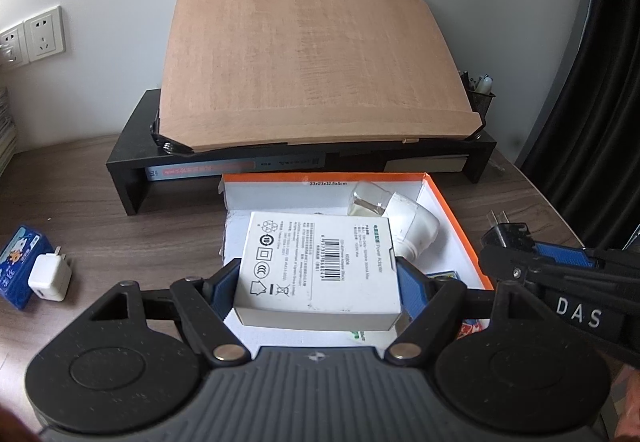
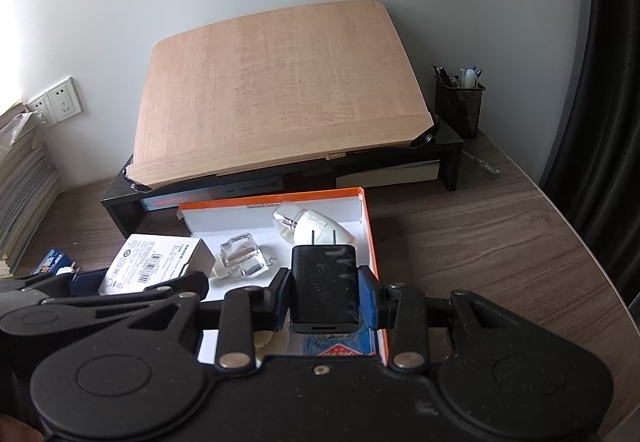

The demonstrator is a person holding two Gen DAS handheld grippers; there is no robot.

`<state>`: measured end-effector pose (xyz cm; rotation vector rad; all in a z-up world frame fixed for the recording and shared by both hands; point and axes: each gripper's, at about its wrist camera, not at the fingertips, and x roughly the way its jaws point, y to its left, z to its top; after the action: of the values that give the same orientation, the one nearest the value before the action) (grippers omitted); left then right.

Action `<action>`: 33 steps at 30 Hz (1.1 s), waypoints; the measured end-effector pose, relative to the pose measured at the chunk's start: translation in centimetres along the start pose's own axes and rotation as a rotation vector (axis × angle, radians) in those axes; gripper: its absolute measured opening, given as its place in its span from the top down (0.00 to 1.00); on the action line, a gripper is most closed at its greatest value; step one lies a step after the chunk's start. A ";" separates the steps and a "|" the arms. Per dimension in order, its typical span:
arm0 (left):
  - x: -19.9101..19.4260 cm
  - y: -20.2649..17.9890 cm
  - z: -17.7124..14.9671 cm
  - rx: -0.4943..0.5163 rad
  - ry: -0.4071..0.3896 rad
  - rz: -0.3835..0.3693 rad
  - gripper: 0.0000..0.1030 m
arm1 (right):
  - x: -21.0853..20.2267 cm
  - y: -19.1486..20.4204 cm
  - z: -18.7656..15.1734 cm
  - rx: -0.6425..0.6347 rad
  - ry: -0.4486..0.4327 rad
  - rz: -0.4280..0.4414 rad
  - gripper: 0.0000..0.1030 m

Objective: Organize rigid objects
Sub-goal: 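Lower the charger box with left gripper while right lowers black plug, release both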

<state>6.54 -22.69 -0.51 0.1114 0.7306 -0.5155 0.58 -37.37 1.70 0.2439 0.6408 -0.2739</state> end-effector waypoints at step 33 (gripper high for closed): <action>4.1 1.4 1.8 -0.002 0.052 -0.026 0.23 | 4.1 -0.7 0.9 0.024 0.018 -0.029 0.55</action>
<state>10.87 -23.68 -2.04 0.1140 0.7842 -0.5381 3.97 -39.01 -0.25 0.2599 0.6592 -0.3078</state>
